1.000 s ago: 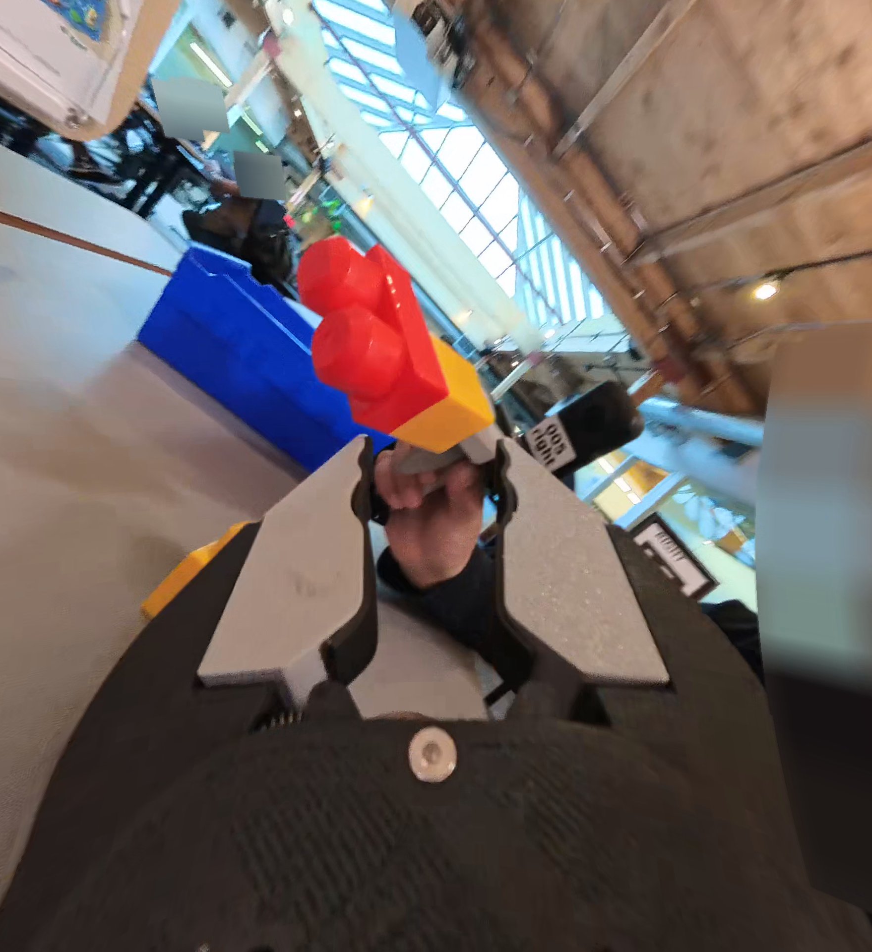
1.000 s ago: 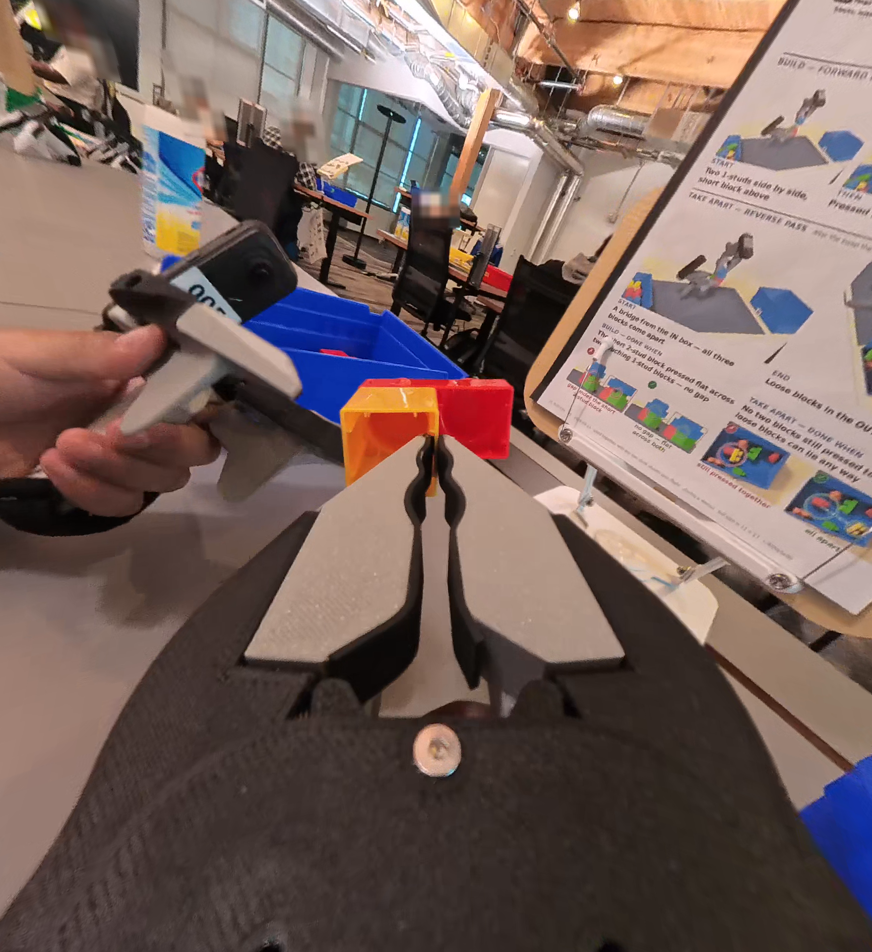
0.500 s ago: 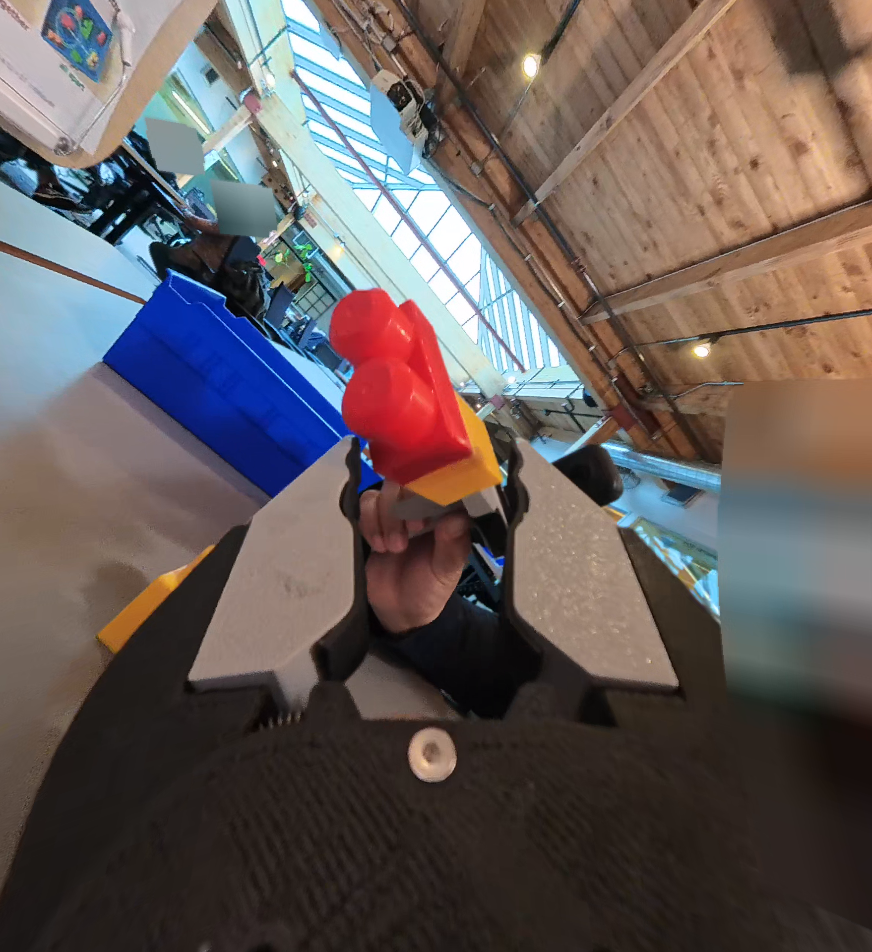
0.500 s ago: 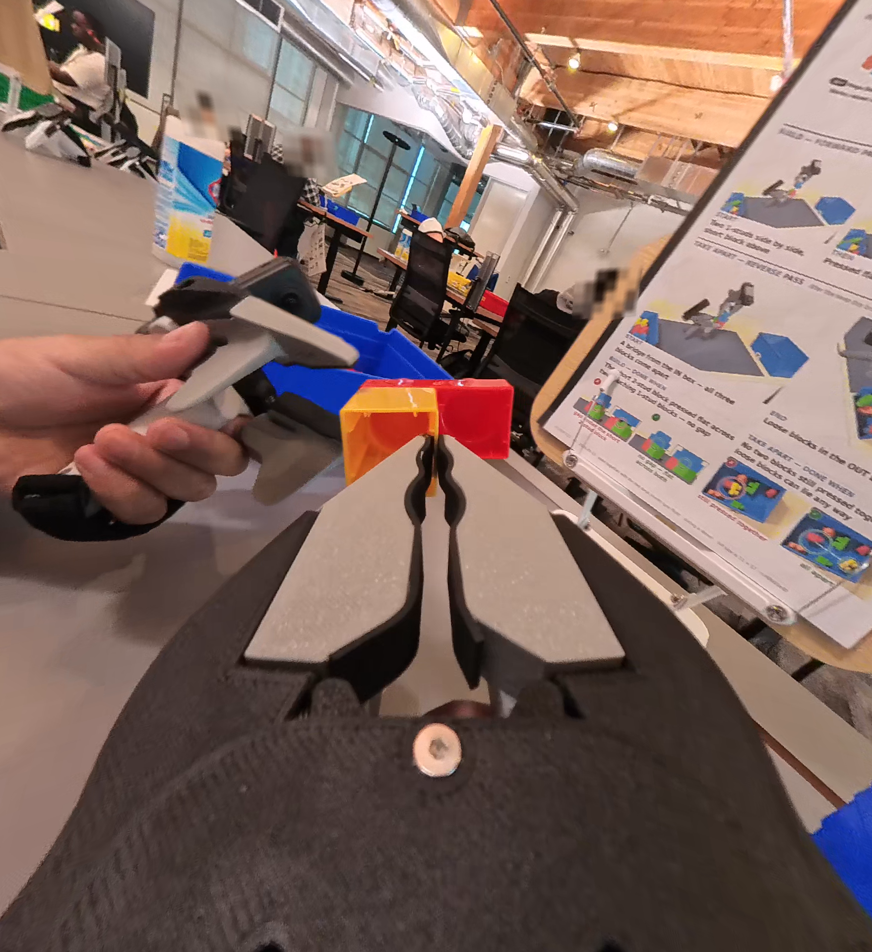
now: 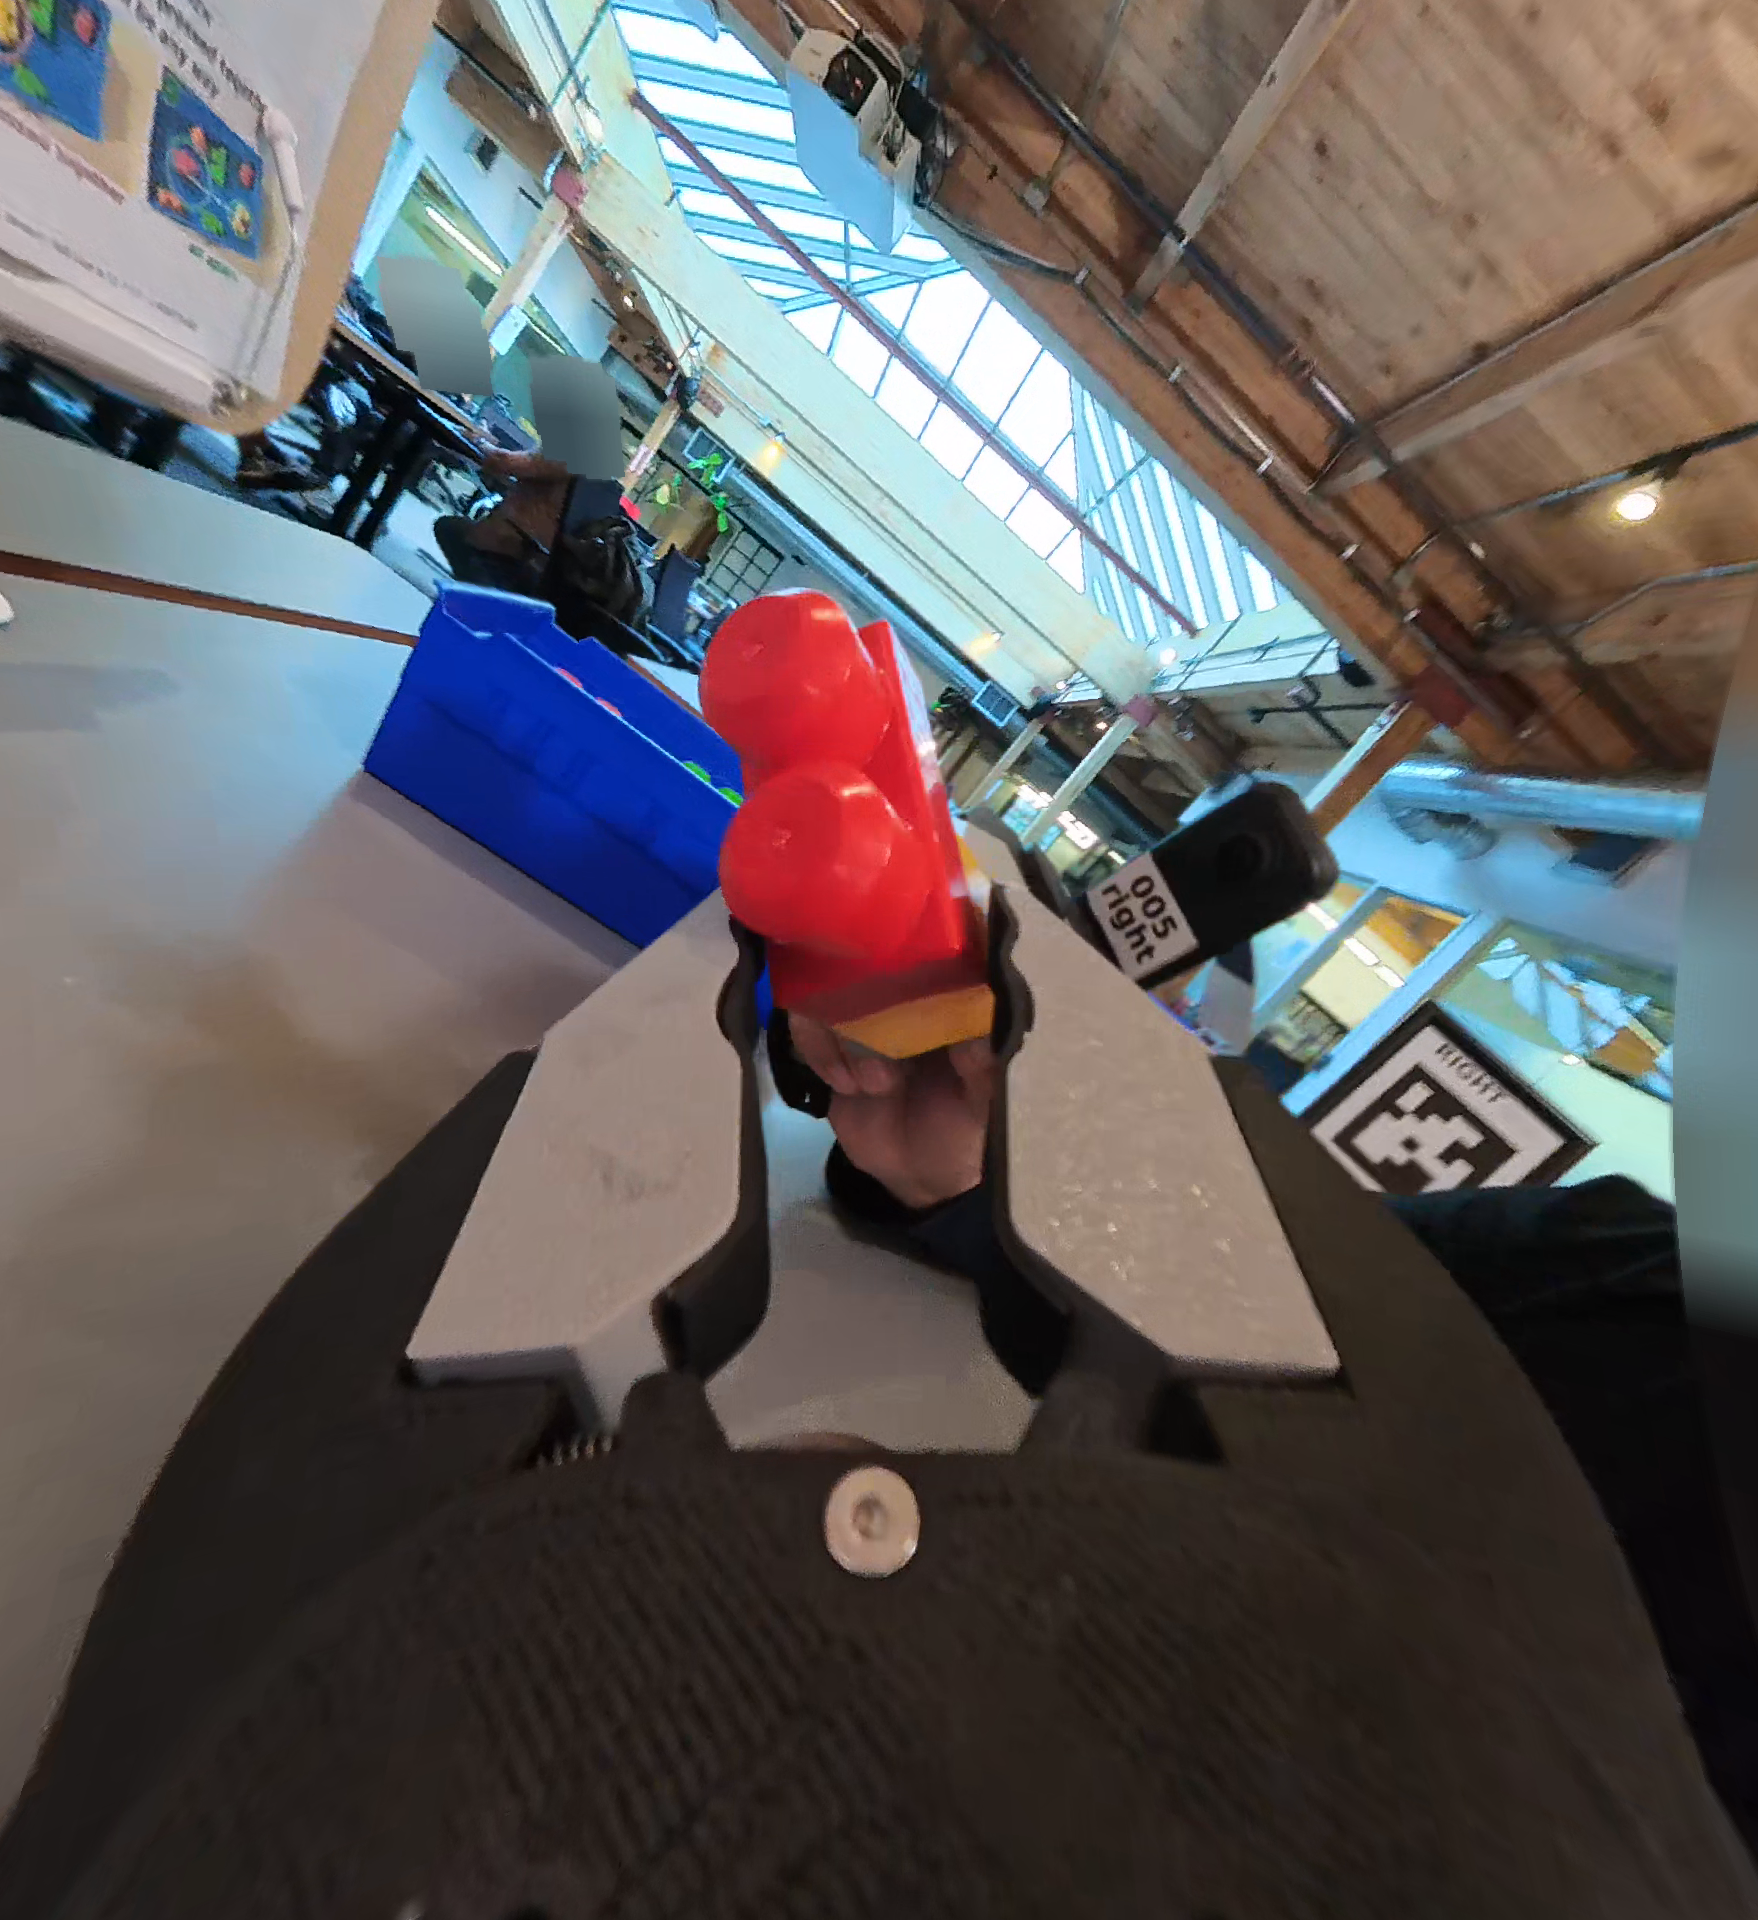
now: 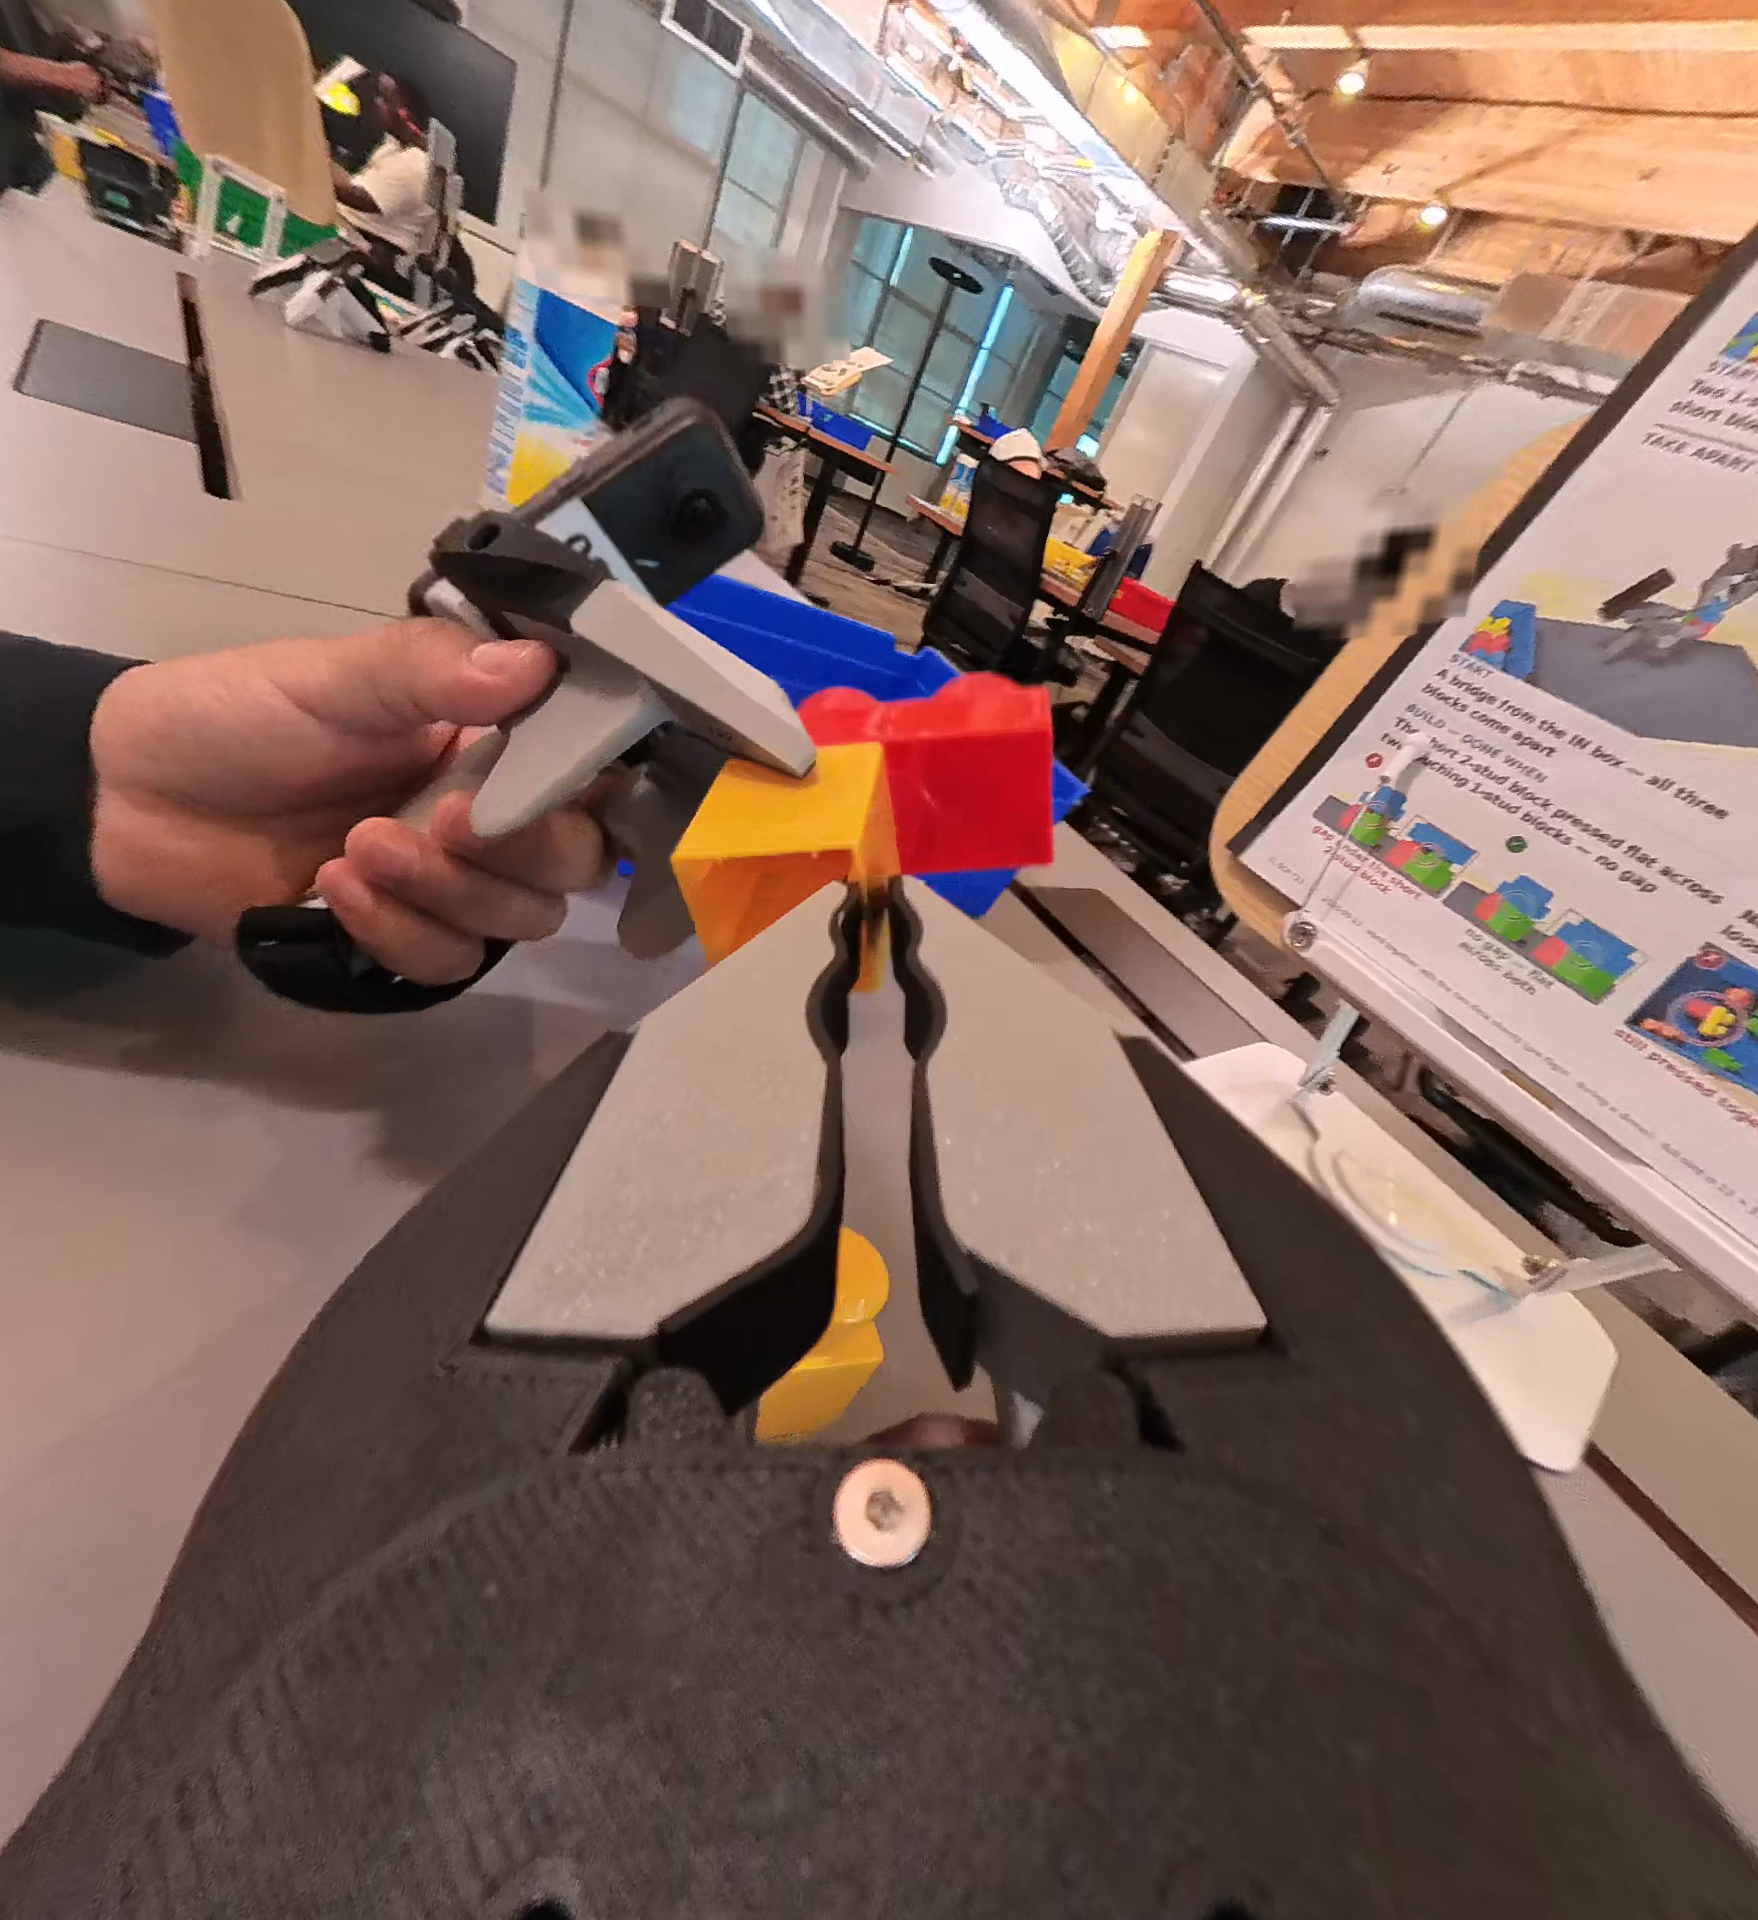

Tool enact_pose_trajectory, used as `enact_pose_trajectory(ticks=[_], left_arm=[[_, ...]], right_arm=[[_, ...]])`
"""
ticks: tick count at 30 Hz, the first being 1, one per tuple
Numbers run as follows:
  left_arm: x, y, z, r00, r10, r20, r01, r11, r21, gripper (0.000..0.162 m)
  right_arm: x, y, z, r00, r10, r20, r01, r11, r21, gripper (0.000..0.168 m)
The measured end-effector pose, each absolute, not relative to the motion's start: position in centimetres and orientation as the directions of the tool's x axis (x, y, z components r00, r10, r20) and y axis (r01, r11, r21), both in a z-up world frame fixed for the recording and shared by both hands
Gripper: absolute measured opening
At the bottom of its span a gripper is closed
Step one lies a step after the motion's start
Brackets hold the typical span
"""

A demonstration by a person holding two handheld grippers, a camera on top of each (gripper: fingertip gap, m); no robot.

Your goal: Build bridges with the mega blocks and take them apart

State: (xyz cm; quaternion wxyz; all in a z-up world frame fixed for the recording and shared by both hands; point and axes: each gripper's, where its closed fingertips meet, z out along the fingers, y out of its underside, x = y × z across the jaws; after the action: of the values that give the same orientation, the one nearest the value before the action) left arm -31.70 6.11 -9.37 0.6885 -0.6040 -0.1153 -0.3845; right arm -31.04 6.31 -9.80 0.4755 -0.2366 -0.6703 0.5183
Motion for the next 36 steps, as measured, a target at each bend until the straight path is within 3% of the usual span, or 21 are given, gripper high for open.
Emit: enact_pose_trajectory(ticks=[2,7,10,14,20,23,25,27,36], left_arm=[[-32.0,5.7,-9.0,0.703,-0.38,0.601,0.647,-0.009,-0.763,0.04],[-34.3,4.1,-8.3,0.699,-0.37,0.612,0.67,0.043,-0.741,0.04],[-35.4,3.6,-8.8,0.769,-0.302,0.563,0.602,0.049,-0.797,0.04],[-35.6,3.3,-9.0,0.859,-0.236,0.454,0.478,0.052,-0.877,0.04],[-34.2,3.5,-9.1,0.907,-0.236,0.348,0.363,0.02,-0.932,0.04],[-33.9,3.7,-9.4,0.912,-0.238,0.334,0.346,0.007,-0.938,0.037],[-33.8,3.8,-9.5,0.911,-0.241,0.333,0.343,0.0,-0.939,0.035],[-33.7,4.0,-10.0,0.911,-0.238,0.336,0.34,-0.027,-0.94,0.035],[-31.5,5.4,-12.7,0.892,-0.279,0.355,0.316,-0.175,-0.932,0.035]], right_arm=[[-30.8,6.2,-9.6,-0.486,0.798,0.356,-0.178,0.308,-0.935,0.003],[-30.7,7.9,-8.8,-0.541,0.802,0.253,-0.155,0.2,-0.967,0.033],[-30.9,8.2,-11.4,-0.655,0.745,0.13,0.023,0.192,-0.981,0.032],[-30.8,8.5,-16.6,-0.72,0.69,-0.069,0.32,0.243,-0.916,0.051],[-30.8,9.4,-21.6,-0.669,0.728,-0.149,0.516,0.311,-0.798,0.056],[-31.1,9.9,-23.7,-0.646,0.756,-0.103,0.554,0.372,-0.745,0.055],[-31.3,9.4,-24.1,-0.655,0.749,-0.101,0.545,0.375,-0.75,0.054],[-31.9,9.1,-24.1,-0.649,0.757,-0.081,0.524,0.368,-0.768,0.035],[-30.1,6.4,-21.0,-0.76,0.634,-0.143,0.435,0.332,-0.837,0.034]])
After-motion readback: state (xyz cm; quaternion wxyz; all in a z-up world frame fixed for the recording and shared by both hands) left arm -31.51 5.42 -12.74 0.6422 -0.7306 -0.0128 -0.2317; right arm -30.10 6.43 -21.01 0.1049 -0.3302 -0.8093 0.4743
